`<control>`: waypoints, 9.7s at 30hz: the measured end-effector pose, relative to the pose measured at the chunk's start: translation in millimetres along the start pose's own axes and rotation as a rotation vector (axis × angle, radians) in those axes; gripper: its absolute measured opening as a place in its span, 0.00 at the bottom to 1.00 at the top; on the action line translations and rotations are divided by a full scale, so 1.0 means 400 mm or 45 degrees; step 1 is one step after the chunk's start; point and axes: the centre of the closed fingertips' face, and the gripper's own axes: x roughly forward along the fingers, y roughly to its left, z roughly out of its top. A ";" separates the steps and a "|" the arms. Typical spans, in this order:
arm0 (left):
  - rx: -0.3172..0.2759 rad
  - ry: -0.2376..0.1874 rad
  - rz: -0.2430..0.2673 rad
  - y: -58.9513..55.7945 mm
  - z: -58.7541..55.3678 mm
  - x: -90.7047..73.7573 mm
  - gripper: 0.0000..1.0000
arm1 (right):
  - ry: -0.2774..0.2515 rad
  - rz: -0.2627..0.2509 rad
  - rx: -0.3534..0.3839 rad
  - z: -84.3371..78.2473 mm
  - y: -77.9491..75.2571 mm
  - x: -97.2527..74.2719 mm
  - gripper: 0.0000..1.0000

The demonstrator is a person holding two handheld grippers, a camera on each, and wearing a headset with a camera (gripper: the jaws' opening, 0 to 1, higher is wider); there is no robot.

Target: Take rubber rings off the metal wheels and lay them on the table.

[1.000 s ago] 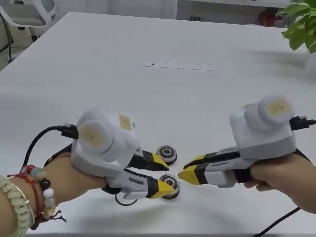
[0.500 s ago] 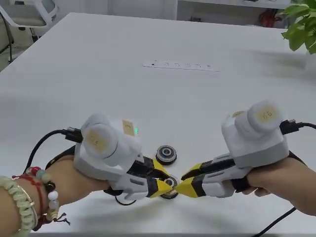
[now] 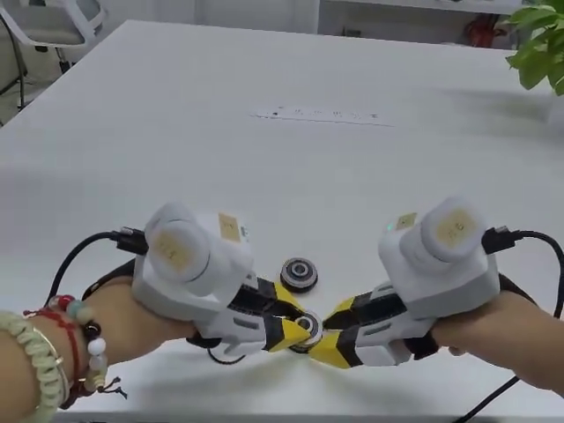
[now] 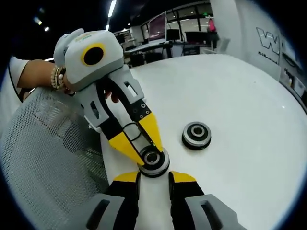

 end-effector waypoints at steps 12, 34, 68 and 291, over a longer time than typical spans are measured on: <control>-0.005 -0.012 0.012 -0.002 -0.001 0.004 0.14 | 0.025 -0.009 -0.166 -0.004 -0.003 0.000 0.14; -0.005 -0.014 0.029 0.000 -0.007 0.002 0.13 | 0.017 -0.047 -0.008 -0.004 -0.030 -0.010 0.00; -0.023 -0.014 0.051 0.004 -0.008 -0.004 0.13 | -0.110 -0.016 0.236 0.042 -0.023 -0.031 0.00; -0.350 -0.029 0.367 -0.073 -0.070 -0.350 0.80 | -0.336 0.007 0.257 0.182 0.042 -0.021 0.13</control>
